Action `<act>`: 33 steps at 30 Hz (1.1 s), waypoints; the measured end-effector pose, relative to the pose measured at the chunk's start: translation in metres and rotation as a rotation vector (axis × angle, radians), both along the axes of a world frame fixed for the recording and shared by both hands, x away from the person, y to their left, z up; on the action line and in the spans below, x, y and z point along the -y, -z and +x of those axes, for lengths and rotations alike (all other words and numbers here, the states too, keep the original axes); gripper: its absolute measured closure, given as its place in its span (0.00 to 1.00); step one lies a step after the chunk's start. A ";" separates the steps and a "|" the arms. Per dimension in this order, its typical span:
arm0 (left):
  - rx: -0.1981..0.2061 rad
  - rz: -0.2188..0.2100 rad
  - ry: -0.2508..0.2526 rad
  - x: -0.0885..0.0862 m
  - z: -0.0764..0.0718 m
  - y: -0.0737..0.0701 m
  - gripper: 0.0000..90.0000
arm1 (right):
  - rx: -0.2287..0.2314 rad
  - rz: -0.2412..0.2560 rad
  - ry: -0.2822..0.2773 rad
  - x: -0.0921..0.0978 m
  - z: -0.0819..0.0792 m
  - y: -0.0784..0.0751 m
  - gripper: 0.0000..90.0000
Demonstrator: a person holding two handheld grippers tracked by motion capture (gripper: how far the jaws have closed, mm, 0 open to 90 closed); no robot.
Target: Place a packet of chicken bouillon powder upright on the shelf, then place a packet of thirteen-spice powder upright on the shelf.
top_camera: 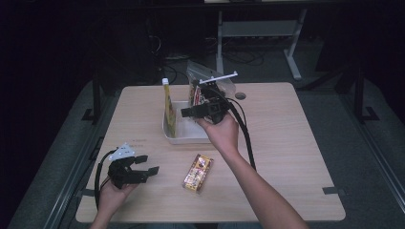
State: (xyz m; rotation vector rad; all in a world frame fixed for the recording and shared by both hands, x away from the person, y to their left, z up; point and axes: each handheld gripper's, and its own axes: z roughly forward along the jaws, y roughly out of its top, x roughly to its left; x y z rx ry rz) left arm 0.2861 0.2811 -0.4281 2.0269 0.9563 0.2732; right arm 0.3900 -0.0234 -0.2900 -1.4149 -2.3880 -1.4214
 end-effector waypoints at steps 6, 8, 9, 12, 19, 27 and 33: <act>0.000 0.004 0.005 0.001 0.000 0.000 0.32 | -0.002 -0.004 -0.008 0.006 -0.005 0.005 0.51; 0.001 0.003 0.008 0.003 0.000 0.000 0.32 | -0.003 -0.011 -0.014 0.008 -0.008 0.009 0.51; 0.001 0.003 0.008 0.003 0.000 0.000 0.32 | -0.004 -0.010 -0.014 0.009 -0.009 0.011 0.51; -0.002 0.005 0.015 0.006 -0.001 0.000 0.32 | -0.010 -0.016 -0.017 0.012 -0.011 0.016 0.51; 0.000 0.000 0.022 0.008 -0.002 -0.001 0.31 | -0.019 -0.028 -0.016 0.020 -0.014 0.025 0.50; 0.003 0.001 0.030 0.012 -0.002 0.000 0.31 | -0.035 -0.041 -0.006 0.030 -0.016 0.038 0.49; 0.001 0.006 0.037 0.016 -0.002 0.000 0.31 | -0.050 -0.048 -0.013 0.032 -0.017 0.047 0.48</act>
